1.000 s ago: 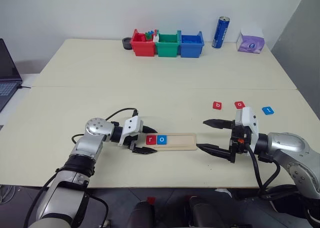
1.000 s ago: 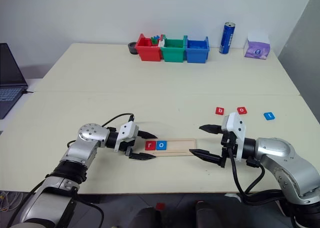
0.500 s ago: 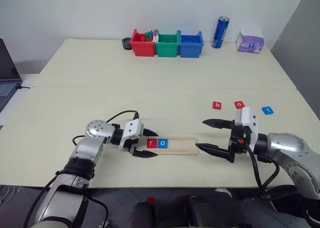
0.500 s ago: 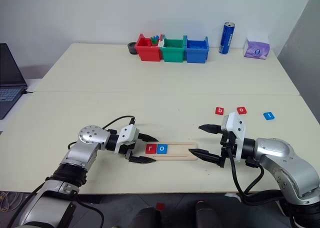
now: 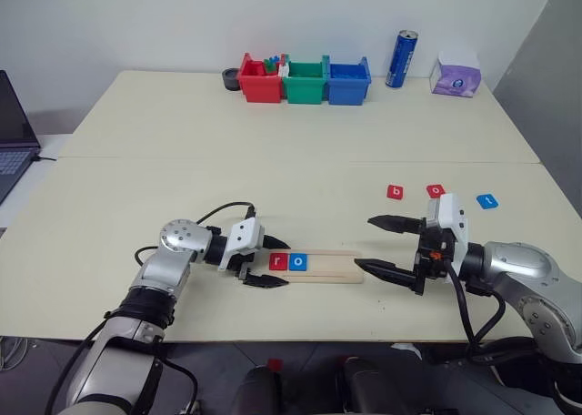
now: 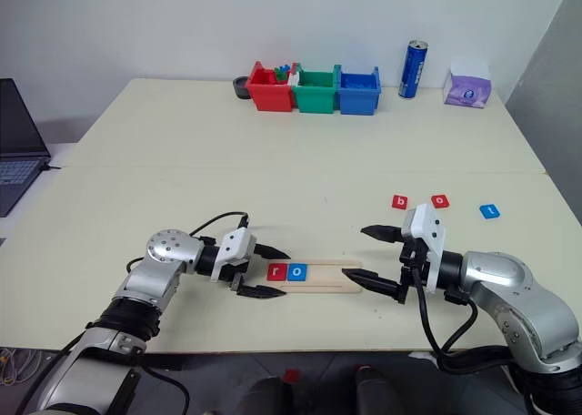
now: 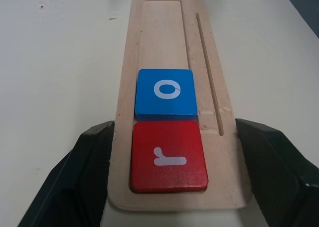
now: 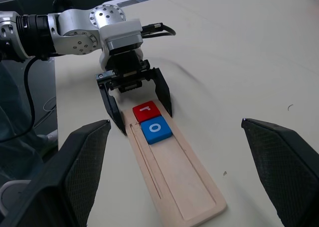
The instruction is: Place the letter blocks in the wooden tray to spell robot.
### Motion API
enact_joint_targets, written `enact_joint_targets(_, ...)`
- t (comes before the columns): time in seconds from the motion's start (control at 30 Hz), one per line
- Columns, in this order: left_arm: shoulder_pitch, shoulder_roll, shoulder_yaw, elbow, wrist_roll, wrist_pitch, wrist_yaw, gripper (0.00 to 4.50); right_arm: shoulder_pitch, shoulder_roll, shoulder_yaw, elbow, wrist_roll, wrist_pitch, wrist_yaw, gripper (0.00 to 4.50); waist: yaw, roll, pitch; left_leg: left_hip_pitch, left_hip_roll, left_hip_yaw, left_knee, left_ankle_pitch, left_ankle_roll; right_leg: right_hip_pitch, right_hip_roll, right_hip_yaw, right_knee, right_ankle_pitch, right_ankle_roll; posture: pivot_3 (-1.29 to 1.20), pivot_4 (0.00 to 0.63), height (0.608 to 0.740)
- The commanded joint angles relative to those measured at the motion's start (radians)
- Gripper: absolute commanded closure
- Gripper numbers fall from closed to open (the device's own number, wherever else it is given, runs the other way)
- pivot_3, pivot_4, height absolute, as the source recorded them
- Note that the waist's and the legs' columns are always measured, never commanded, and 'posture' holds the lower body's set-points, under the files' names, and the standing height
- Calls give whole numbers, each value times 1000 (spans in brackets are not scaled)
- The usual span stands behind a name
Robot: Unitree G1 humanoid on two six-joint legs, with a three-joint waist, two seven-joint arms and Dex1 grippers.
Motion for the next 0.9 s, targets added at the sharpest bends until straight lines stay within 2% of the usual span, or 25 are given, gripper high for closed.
enact_joint_targets(0.03,-21,-13,-11,-12,5,-3,12,1107,-7,2,-6,-28,7,-14,-3,0,0,0,0,0,0,0,0,0,0,0,0,0,0,0,0,0,150,740)
enact_joint_targets(0.57,-23,-22,-25,-11,3,-1,7,1107,-5,9,1,-28,5,-18,-11,0,0,0,0,0,0,0,0,0,0,0,0,0,0,0,0,0,150,740)
enact_joint_targets(0.63,-24,-21,-25,-11,3,4,8,382,-5,8,2,-25,4,-20,-10,0,0,0,0,0,0,0,0,0,0,0,0,0,0,0,0,0,150,740)
enact_joint_targets(0.7,-22,-18,-23,-15,1,10,7,54,-4,8,2,-26,5,-21,-10,0,0,0,0,0,0,0,0,0,0,0,0,0,0,0,0,0,150,740)
enact_joint_targets(0.9,-17,-9,-17,-40,-11,32,1,54,-1,6,0,-29,6,-20,-9,0,0,0,0,0,0,0,0,0,0,0,0,0,0,0,0,0,150,740)
